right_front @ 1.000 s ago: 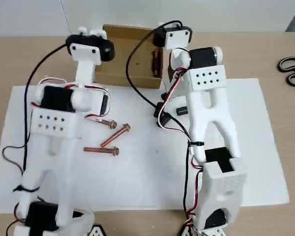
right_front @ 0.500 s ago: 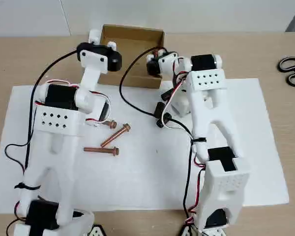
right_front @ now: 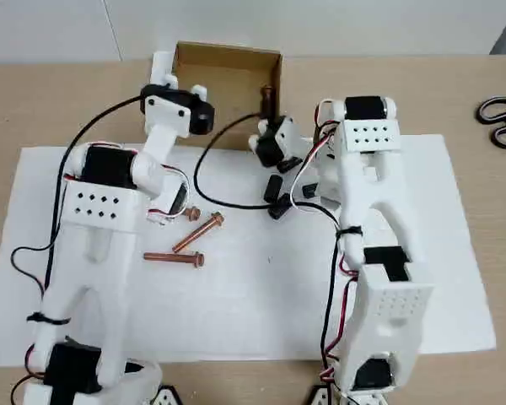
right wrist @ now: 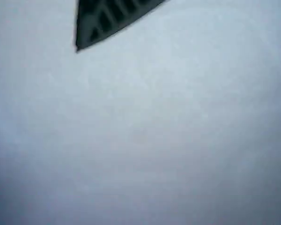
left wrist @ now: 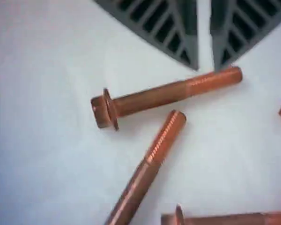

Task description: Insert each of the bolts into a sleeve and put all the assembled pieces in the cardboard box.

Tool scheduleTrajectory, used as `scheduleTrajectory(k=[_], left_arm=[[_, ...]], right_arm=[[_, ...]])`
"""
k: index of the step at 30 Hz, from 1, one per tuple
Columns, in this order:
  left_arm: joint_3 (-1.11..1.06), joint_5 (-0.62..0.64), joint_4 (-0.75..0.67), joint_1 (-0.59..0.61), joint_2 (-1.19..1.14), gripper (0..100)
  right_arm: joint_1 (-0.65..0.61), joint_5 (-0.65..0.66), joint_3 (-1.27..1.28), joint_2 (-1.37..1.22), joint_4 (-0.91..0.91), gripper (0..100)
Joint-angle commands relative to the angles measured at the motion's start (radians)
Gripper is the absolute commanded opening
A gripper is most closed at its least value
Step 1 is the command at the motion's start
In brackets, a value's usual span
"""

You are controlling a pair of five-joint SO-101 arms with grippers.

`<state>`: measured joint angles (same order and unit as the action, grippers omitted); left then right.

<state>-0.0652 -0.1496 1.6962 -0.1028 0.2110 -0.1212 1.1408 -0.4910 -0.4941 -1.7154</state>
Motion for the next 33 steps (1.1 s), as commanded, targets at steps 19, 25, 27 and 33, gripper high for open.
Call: scheduleTrajectory(k=[19,25,27,33], left_arm=[[-0.002,-0.051,0.014,0.003,0.002,1],[-0.002,-0.052,0.014,0.003,0.002,1],[-0.002,-0.052,0.014,0.003,0.002,1],[-0.002,-0.052,0.014,0.003,0.002,1]], right_arm=[[-0.065,0.195,-0.008,-0.142,0.228,17.7],[-0.067,0.199,-0.008,-0.140,0.219,17.7],[-0.064,0.203,-0.009,-0.137,0.217,17.7],[-0.067,0.229,-0.061,-0.122,0.179,17.7]])
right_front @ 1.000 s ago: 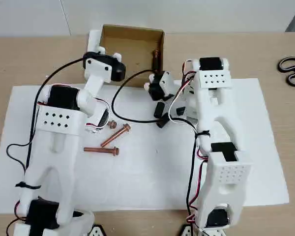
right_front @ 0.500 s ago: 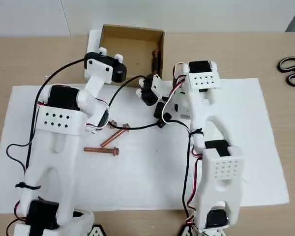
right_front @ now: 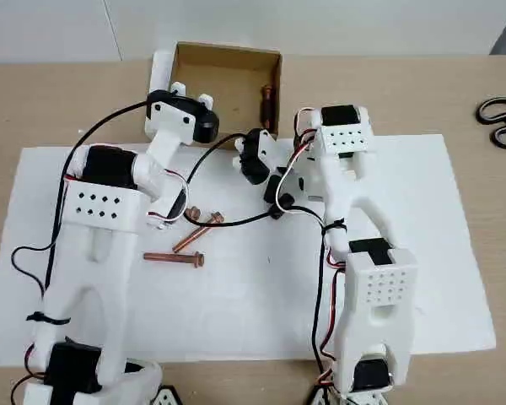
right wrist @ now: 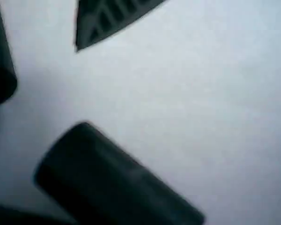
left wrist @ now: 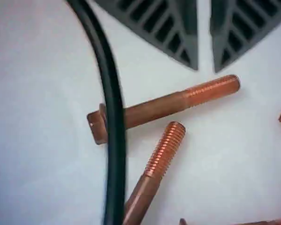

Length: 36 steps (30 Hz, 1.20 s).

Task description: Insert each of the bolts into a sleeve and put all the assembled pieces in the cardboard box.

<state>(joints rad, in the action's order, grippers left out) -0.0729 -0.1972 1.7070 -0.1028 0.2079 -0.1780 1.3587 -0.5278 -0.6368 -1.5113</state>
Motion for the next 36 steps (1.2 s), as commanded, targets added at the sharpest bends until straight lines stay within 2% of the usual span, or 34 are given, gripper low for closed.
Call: scheduleTrajectory(k=[1,24,29,36], left_arm=[[0.005,-0.005,0.003,0.003,0.005,1],[0.004,0.000,0.009,0.005,0.005,1],[0.002,0.002,0.009,0.005,0.005,1],[0.002,0.003,0.009,0.005,0.006,1]], right_arm=[[-0.013,0.012,-0.029,0.012,-0.021,17.7],[0.002,0.021,-0.037,-0.124,0.030,17.3],[0.015,0.020,-0.037,-0.147,0.028,10.2],[0.035,0.002,-0.037,-0.140,0.021,9.6]])
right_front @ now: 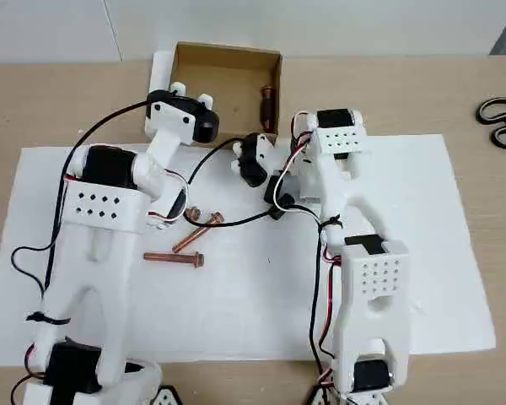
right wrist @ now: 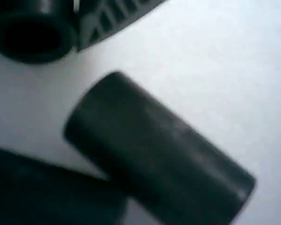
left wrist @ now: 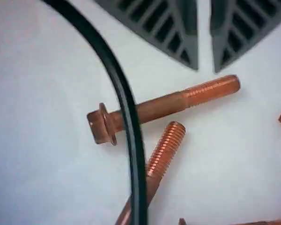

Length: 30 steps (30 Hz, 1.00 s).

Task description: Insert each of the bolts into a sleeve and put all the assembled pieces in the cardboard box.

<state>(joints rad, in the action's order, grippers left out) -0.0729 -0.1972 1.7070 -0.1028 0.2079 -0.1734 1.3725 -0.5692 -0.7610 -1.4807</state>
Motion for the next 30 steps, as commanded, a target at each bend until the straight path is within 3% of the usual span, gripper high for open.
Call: scheduleTrajectory(k=[1,10,15,19,30], left_arm=[[0.002,0.005,0.009,0.005,0.006,1],[0.002,0.020,0.011,0.003,0.012,1],[0.002,0.040,0.011,-0.002,0.012,1],[0.002,0.040,0.011,-0.002,0.012,1],[0.130,0.118,0.009,-0.003,0.014,1]], right_arm=[[0.031,-0.017,0.005,-0.016,-0.012,9.6],[0.033,-0.078,-0.169,-0.019,-0.194,9.5],[0.031,-0.100,-0.244,-0.016,-0.232,0.9],[0.035,-0.107,-0.270,-0.016,-0.237,0.4],[0.031,-0.318,-0.356,-0.015,-0.252,0.4]])
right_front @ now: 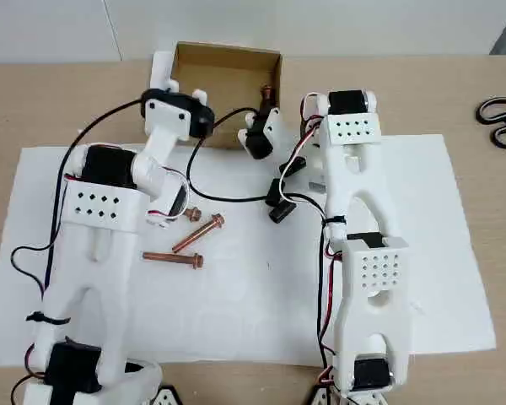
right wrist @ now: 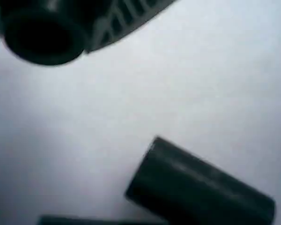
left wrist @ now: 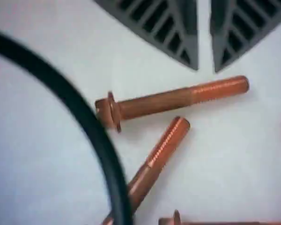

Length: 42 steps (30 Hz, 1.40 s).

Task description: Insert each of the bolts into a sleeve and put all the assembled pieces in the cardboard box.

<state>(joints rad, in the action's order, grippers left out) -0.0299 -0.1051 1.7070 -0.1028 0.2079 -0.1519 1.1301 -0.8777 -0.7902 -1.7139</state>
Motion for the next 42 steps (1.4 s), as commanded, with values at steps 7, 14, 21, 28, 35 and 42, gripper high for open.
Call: scheduleTrajectory(k=[7,14,21,28,35,42], left_arm=[[0.305,0.034,0.009,-0.002,0.014,1],[0.394,0.135,0.006,0.057,0.003,1],[0.265,0.190,0.015,0.279,-0.120,1],[0.228,0.218,0.040,0.318,-0.330,1],[0.229,0.292,-0.032,0.318,-0.494,1],[0.277,0.410,-0.044,0.316,-0.606,1]], right_arm=[[0.012,-0.253,-0.046,0.015,-0.021,0.4],[0.012,-0.347,-0.046,0.015,-0.021,0.4],[0.041,-0.474,-0.044,0.134,-0.025,0.4],[0.045,-0.565,0.077,0.266,-0.025,0.4],[0.056,-0.600,0.278,0.432,-0.019,0.7],[0.073,-0.600,0.422,0.547,-0.015,0.8]])
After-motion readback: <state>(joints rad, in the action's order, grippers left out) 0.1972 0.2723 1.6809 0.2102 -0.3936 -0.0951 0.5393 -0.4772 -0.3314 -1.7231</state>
